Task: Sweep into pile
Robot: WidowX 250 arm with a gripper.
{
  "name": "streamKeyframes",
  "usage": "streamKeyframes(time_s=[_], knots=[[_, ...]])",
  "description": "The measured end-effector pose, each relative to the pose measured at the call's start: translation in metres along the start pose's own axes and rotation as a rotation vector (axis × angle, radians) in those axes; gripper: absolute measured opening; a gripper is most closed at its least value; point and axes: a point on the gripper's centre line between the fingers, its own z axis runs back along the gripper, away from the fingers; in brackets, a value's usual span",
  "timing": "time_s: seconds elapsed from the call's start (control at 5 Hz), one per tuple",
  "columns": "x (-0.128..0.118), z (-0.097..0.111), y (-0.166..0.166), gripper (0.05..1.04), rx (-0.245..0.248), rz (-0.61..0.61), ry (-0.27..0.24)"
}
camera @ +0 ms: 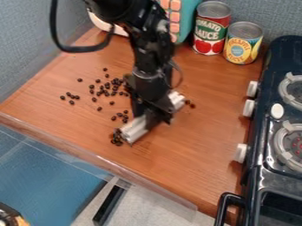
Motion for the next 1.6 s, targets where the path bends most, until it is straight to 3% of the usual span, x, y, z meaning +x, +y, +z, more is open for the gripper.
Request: streamKeyframes(time_s=[0.6,0.8,1.0,1.2,1.4,1.6], knots=[[0.012,0.001,0.056,0.358,0.015,0.061,-0.009],[0.01,0.003,0.054,0.357,-0.019,0.083,-0.006],[0.018,0.039,0.04,0.358,-0.051,0.082,-0.08],[0.013,0.059,0.009,0.357,-0.094,0.024,-0.106],[-0.007,0.061,-0.004,0.357,-0.102,-0.01,-0.092],[-0.031,0.049,-0.023,0.357,-0.103,-0.062,-0.068]])
